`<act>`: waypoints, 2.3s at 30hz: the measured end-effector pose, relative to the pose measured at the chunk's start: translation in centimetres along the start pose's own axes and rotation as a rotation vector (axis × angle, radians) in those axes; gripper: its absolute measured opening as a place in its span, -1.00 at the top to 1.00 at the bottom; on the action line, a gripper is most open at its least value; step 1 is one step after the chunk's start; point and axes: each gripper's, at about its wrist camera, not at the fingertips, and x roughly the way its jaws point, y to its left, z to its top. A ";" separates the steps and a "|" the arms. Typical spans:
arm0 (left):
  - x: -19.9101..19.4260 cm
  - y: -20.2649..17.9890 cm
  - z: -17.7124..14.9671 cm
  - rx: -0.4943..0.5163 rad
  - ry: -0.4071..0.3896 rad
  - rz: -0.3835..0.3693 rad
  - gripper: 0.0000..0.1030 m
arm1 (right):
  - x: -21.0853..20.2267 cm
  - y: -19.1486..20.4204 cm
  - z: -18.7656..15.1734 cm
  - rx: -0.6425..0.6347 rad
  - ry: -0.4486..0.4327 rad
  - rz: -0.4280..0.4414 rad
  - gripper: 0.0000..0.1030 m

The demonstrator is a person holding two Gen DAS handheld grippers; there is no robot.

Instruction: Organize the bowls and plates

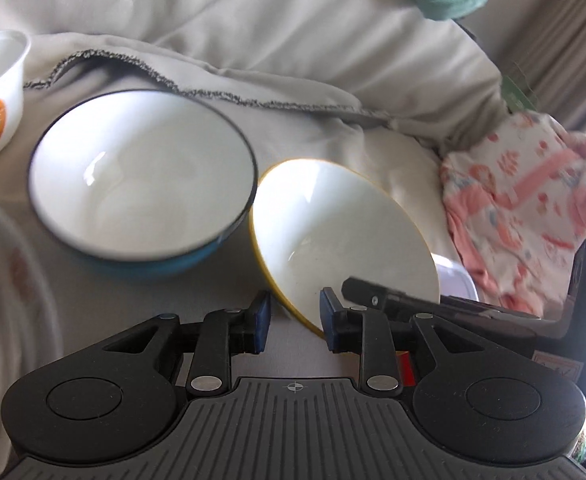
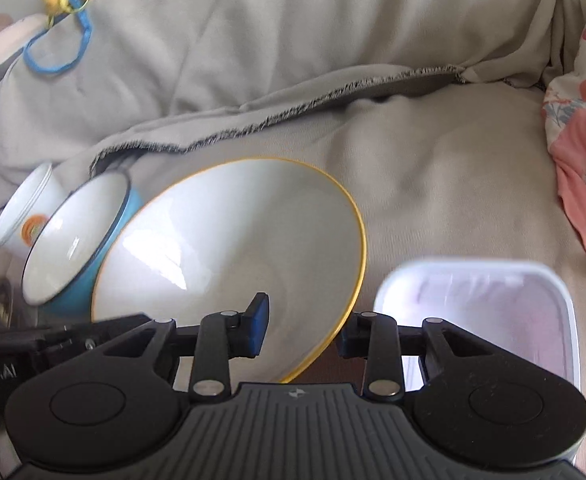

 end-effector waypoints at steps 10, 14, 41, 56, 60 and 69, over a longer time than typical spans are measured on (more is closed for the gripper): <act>-6.4 4.1 -4.8 -0.049 0.082 0.020 0.53 | -4.3 4.6 -6.9 -0.146 0.112 0.134 0.33; -7.3 5.4 -4.3 -0.098 0.019 0.062 0.53 | -4.6 5.2 -6.7 -0.152 0.095 0.130 0.34; -9.4 6.4 -1.5 -0.039 0.007 0.115 0.56 | -2.4 8.2 -6.7 -0.082 0.133 0.127 0.23; -2.9 9.7 11.4 0.001 0.000 0.276 0.55 | 4.6 9.0 6.5 0.062 0.147 0.177 -0.03; -0.7 10.7 11.2 -0.010 0.052 0.213 0.49 | 6.5 10.0 5.6 0.003 0.179 0.189 0.18; 0.9 10.2 10.1 -0.003 0.137 0.177 0.48 | 6.0 9.3 5.2 -0.057 0.183 0.229 0.28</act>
